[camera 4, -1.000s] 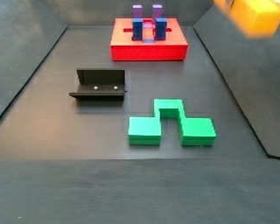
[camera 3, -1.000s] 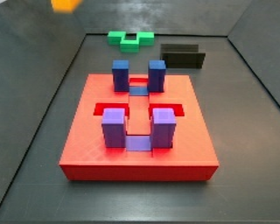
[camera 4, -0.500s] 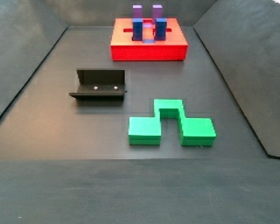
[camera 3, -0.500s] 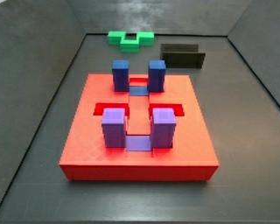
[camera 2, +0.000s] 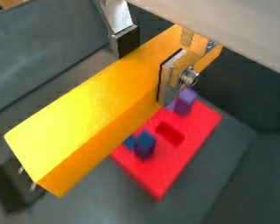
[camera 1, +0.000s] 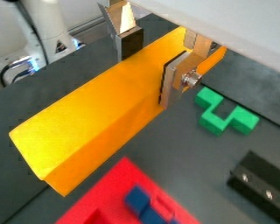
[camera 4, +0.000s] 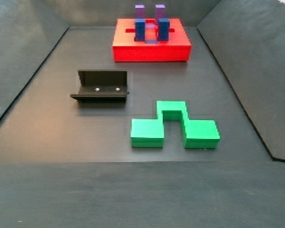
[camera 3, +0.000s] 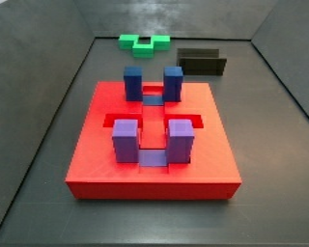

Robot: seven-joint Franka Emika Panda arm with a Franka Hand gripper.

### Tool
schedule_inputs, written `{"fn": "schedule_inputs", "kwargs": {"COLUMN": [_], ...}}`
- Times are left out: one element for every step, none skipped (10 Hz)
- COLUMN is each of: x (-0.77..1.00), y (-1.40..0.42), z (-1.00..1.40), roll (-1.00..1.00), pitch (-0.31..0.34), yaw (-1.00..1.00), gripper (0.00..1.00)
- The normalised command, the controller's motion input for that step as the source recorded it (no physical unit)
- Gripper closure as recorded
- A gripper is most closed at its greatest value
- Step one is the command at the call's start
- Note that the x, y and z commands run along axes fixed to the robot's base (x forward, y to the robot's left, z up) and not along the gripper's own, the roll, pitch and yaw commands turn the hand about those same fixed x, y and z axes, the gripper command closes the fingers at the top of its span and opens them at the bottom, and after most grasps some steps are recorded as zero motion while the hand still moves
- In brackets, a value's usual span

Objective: Pick up the yellow object. Move up. Move to above the board. Insert the yellow object.
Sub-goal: Move to above the board, then insert the yellow object.

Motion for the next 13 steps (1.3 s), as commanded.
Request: {"fn": "schedule_inputs", "kwargs": {"x": [1.03, 0.43, 0.26, 0.0, 0.0, 0.0, 0.1, 0.3, 0.44, 0.49, 0.48, 0.44, 0.32], "y": [-1.4, -0.49, -0.26, -0.03, -0.05, -0.09, -0.11, -0.17, -0.19, -0.19, -0.11, -0.07, -0.05], "z": [0.21, 0.08, 0.06, -0.07, -0.15, -0.17, -0.26, -0.4, -0.45, -0.5, -0.61, -0.67, -0.78], "roll": [0.03, 0.08, 0.08, 0.0, 0.0, 0.0, 0.0, -0.01, -0.05, -0.06, -0.03, 0.0, 0.06], "pitch": [0.127, 0.164, 0.162, 0.0, -0.027, -0.026, -0.076, -0.157, -0.189, -0.219, -0.211, -0.159, -0.13], "yaw": [0.01, 0.01, 0.01, 0.0, 0.0, 0.0, 0.0, 0.0, 0.0, 0.0, 0.04, 0.13, 0.18], "gripper": [1.0, 1.0, 1.0, 1.0, 1.0, 1.0, 1.0, 1.0, 1.0, 1.0, 1.0, 1.0, 1.0]}}
